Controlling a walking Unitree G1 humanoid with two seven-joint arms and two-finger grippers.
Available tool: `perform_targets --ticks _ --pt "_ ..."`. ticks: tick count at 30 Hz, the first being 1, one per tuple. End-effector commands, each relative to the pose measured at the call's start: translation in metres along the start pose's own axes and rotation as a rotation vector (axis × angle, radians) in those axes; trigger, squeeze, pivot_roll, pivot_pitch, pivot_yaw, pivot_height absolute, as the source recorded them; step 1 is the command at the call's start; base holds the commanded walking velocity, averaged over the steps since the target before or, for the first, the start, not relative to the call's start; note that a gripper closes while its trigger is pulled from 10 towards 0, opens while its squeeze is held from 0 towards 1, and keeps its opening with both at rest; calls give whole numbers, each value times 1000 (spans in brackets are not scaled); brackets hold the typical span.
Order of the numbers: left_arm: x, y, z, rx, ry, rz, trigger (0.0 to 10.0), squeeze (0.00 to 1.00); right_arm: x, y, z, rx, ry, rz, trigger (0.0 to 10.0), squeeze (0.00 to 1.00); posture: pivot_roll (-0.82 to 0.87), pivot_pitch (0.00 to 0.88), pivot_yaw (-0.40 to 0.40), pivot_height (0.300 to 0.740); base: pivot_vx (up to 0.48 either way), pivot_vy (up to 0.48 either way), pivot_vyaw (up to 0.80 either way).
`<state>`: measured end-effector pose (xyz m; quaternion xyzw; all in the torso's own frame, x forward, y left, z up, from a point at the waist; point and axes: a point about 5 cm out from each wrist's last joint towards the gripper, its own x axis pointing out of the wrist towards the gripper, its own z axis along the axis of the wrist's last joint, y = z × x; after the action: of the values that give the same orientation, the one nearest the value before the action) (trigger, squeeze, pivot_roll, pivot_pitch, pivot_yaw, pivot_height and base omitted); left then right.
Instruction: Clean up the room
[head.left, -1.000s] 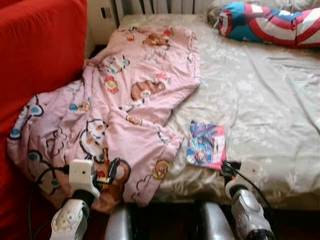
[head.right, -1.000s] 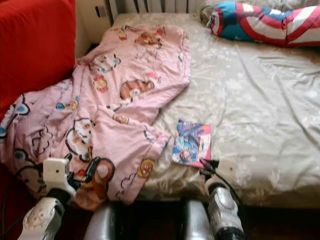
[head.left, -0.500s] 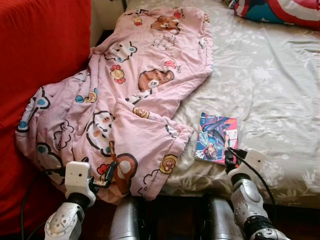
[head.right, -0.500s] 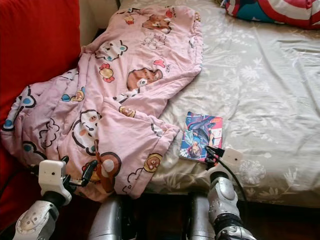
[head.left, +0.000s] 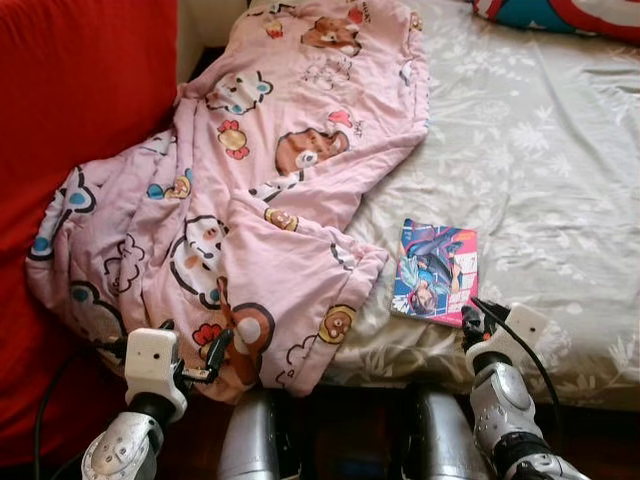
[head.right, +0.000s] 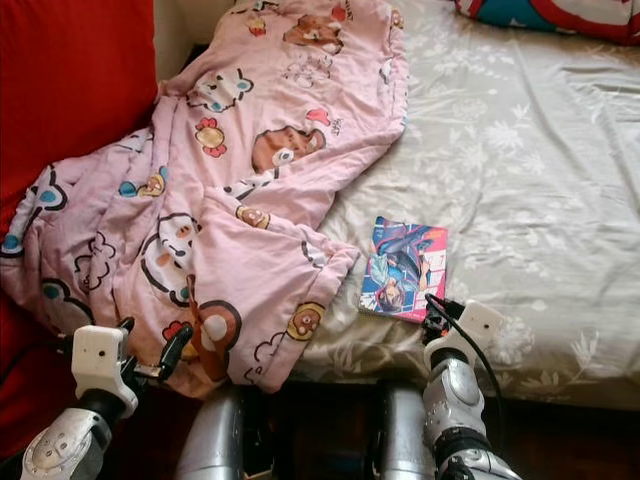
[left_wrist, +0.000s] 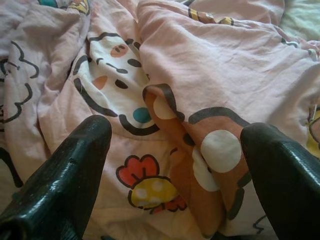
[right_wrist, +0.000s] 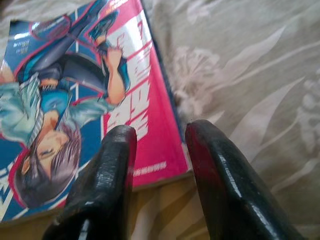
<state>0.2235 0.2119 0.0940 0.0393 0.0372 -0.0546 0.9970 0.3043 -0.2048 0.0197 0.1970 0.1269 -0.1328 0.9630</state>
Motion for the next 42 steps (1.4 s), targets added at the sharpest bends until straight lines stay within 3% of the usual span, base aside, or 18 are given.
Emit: perform_targets --ticks 1,14,23,25,29,31,42 --pt "-6 6 -2 13 23 22 10000 0 -5 -3 -12 17 39 -14 10000 0 126 270 95 591 0 0 0" --pt "-9 9 0 38 37 36 10000 0 -7 -5 -20 73 74 -41 10000 0 154 296 97 591 0 0 0" --pt "-14 12 1 55 44 46 10000 0 -10 -4 -29 293 111 -44 10000 0 182 306 99 591 0 0 0" --pt "-14 12 1 56 44 47 10000 0 -9 -4 -29 297 113 -40 10000 0 182 306 99 591 0 0 0" --pt "-14 13 2 85 46 48 10000 0 -7 7 -28 441 105 12 10000 0 190 306 99 591 0 0 0" --pt "-14 13 2 77 47 51 10000 0 -6 14 -28 575 101 51 10000 0 195 309 98 591 0 0 0" --pt "-15 14 2 79 48 54 10000 0 -7 17 -33 687 119 68 10000 0 204 304 97 591 0 0 0"
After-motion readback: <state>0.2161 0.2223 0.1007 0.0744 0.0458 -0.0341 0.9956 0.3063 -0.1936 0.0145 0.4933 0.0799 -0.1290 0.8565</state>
